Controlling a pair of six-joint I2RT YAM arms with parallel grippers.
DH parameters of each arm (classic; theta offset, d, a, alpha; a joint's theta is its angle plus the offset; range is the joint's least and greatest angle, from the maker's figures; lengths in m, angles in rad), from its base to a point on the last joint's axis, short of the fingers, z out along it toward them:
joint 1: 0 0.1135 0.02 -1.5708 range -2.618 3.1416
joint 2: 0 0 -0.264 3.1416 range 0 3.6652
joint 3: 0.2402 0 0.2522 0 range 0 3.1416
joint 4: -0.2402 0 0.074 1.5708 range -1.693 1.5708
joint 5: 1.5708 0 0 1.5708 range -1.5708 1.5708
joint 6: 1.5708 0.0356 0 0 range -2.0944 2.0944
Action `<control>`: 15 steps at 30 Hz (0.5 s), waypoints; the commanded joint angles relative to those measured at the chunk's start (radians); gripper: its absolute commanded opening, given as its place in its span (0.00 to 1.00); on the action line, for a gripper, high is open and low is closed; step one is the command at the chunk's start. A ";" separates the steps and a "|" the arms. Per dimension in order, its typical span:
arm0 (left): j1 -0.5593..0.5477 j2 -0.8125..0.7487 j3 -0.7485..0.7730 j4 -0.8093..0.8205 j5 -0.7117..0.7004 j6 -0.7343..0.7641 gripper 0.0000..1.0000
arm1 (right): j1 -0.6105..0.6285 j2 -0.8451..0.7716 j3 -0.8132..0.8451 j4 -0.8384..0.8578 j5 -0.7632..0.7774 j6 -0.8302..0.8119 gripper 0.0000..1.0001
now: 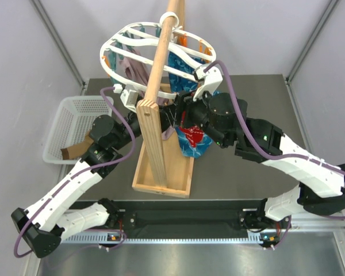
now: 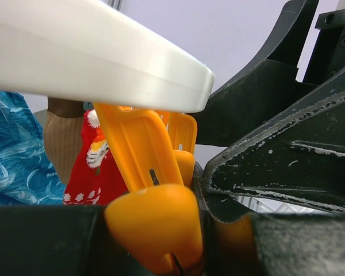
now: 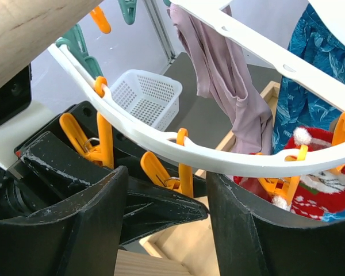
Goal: Clip the socks to the hanger
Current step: Open the clamp at the hanger.
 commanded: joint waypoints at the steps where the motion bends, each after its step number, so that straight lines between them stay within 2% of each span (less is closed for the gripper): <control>1: -0.003 -0.007 0.012 -0.027 0.020 0.019 0.00 | -0.011 0.021 0.020 0.083 0.046 0.003 0.56; 10: -0.005 -0.010 0.008 -0.027 0.020 0.020 0.00 | -0.009 0.047 0.014 0.080 0.058 0.053 0.56; 15: -0.005 -0.015 0.005 -0.025 0.018 0.022 0.00 | -0.009 0.057 0.008 0.099 0.058 0.067 0.51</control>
